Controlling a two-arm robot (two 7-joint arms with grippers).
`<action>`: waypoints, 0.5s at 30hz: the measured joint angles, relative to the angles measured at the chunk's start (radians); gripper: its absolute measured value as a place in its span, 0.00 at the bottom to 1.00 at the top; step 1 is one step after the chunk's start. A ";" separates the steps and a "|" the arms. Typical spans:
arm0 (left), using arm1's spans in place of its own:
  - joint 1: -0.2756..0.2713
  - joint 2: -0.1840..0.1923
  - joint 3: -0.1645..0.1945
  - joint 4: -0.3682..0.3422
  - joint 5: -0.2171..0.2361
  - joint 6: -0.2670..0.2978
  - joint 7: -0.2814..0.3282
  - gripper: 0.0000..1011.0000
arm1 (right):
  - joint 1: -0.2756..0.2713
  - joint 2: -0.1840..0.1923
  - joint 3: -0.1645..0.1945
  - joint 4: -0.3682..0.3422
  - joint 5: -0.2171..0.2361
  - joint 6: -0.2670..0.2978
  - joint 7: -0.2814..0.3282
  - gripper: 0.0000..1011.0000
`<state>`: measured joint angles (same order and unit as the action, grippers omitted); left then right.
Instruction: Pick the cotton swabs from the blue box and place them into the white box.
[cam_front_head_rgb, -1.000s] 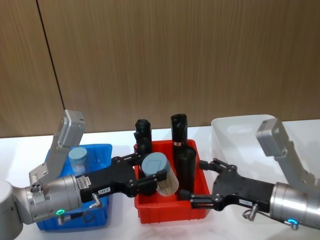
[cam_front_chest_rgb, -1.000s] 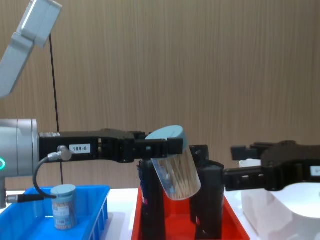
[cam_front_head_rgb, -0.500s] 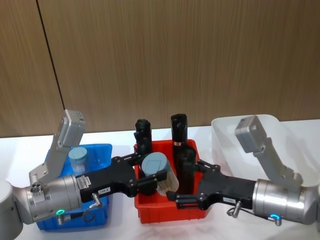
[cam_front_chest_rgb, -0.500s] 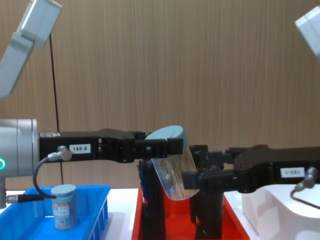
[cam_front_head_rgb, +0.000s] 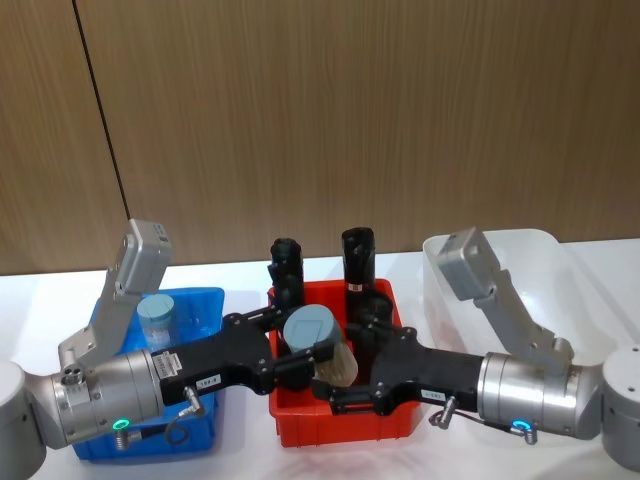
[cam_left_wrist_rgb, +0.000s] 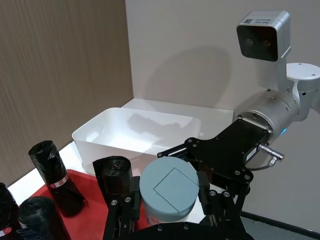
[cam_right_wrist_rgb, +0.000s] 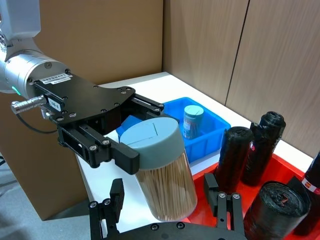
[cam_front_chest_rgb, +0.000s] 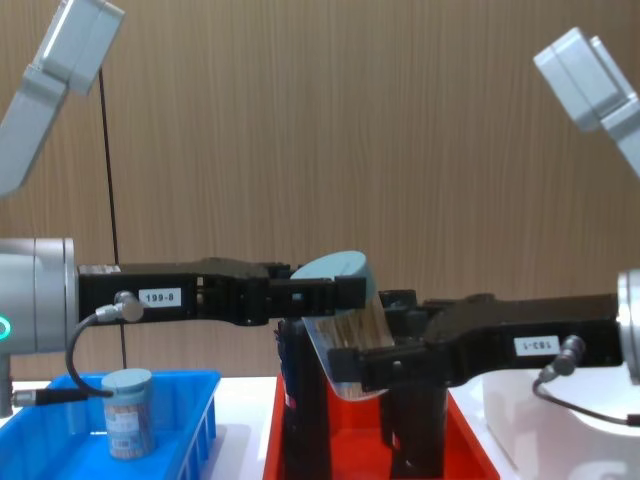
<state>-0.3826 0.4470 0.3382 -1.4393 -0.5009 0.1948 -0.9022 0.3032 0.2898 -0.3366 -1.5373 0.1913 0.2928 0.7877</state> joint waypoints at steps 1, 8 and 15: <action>0.000 0.000 0.000 0.000 0.000 0.000 0.000 0.66 | 0.002 -0.002 -0.001 0.002 -0.001 0.000 0.000 0.99; 0.000 0.000 0.000 0.000 0.000 0.000 0.000 0.66 | 0.017 -0.014 -0.014 0.018 -0.008 0.002 -0.001 0.99; 0.000 0.000 0.000 0.000 0.000 0.000 0.000 0.66 | 0.025 -0.018 -0.022 0.024 -0.009 0.002 -0.002 0.96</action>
<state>-0.3826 0.4471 0.3381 -1.4393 -0.5009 0.1948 -0.9021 0.3279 0.2714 -0.3585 -1.5130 0.1821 0.2951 0.7860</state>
